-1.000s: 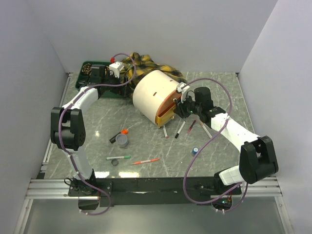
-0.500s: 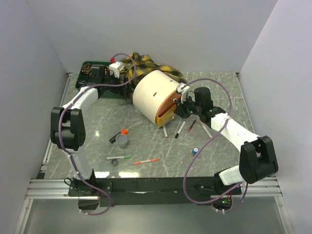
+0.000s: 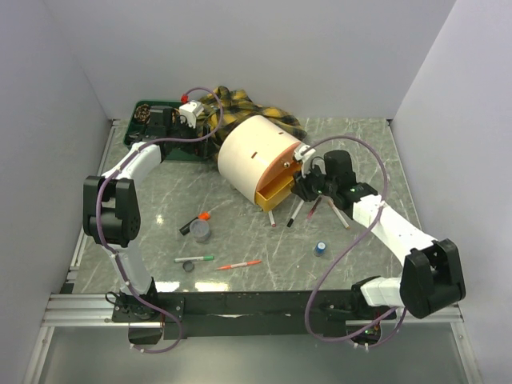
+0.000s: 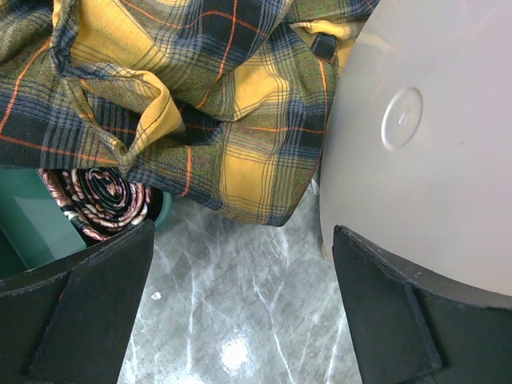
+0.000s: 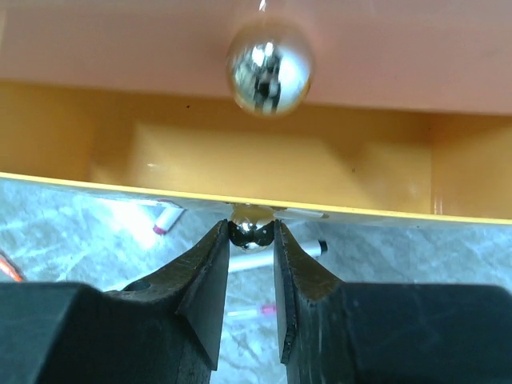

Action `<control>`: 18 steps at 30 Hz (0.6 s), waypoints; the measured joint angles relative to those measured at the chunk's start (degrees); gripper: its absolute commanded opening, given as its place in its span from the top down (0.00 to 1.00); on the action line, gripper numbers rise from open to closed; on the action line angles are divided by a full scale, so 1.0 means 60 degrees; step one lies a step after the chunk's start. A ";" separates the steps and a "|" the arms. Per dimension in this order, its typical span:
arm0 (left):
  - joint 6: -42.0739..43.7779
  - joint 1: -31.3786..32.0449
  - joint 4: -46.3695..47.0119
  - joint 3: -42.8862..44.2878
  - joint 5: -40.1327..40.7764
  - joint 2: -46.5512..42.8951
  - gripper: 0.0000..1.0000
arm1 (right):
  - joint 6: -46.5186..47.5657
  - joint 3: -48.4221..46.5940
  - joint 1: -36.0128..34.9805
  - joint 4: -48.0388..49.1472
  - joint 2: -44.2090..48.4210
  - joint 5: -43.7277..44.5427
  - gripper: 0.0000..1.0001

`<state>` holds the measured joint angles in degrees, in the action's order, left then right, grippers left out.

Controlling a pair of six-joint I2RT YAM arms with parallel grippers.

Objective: Sort the stationery into containers
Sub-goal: Open the drawer in the storage box.

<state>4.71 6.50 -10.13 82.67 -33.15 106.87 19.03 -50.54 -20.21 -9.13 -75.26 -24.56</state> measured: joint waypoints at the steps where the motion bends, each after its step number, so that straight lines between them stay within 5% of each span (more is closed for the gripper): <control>1: 0.0000 0.0000 0.0004 0.0000 0.0000 0.0000 0.02 | 0.0058 0.0102 0.0004 -0.0029 0.0124 0.0022 0.95; 18: 0.0022 0.0000 0.0007 0.0000 0.0022 0.0000 0.01 | 0.0674 0.1013 0.0168 -0.0707 0.1632 0.0080 0.95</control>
<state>4.84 6.50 -10.09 82.67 -33.01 106.87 23.07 -44.47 -19.20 -13.37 -65.47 -24.08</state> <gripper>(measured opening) 0.987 0.321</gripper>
